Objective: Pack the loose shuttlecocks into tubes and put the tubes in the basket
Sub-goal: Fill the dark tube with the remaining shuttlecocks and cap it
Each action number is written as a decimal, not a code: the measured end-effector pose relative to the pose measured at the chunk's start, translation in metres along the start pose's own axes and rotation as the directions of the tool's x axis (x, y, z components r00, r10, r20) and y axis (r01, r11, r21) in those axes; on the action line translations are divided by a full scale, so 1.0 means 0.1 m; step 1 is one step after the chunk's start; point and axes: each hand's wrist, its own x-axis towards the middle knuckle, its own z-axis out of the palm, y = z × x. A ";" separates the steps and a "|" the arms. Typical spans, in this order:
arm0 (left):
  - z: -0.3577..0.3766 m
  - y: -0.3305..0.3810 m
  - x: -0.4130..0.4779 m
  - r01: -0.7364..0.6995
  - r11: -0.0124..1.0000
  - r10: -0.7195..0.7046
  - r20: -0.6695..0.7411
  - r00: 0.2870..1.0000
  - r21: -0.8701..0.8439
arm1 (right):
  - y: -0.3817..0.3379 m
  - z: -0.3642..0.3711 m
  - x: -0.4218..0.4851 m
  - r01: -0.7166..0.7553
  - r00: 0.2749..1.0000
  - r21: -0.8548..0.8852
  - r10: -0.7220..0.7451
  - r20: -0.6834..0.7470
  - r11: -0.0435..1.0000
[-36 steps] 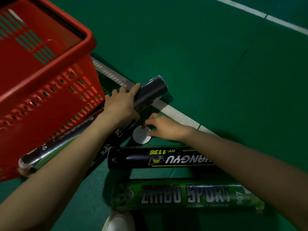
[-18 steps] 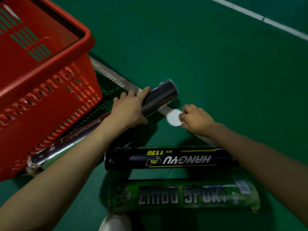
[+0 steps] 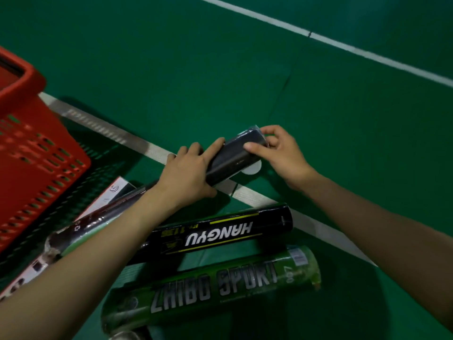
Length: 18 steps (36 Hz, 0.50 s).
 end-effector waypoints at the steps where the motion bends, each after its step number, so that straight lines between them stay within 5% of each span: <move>1: 0.01 0.04 0.00 -0.009 1.000 0.009 -0.001 1.000 0.004 | -0.01 -0.03 -0.03 -0.016 1.000 0.036 0.016 -0.008 0.999; 18: 0.14 0.27 0.03 -0.079 0.994 0.081 -0.025 0.996 0.074 | 0.10 -0.35 -0.17 -0.207 0.978 0.087 0.203 0.057 0.974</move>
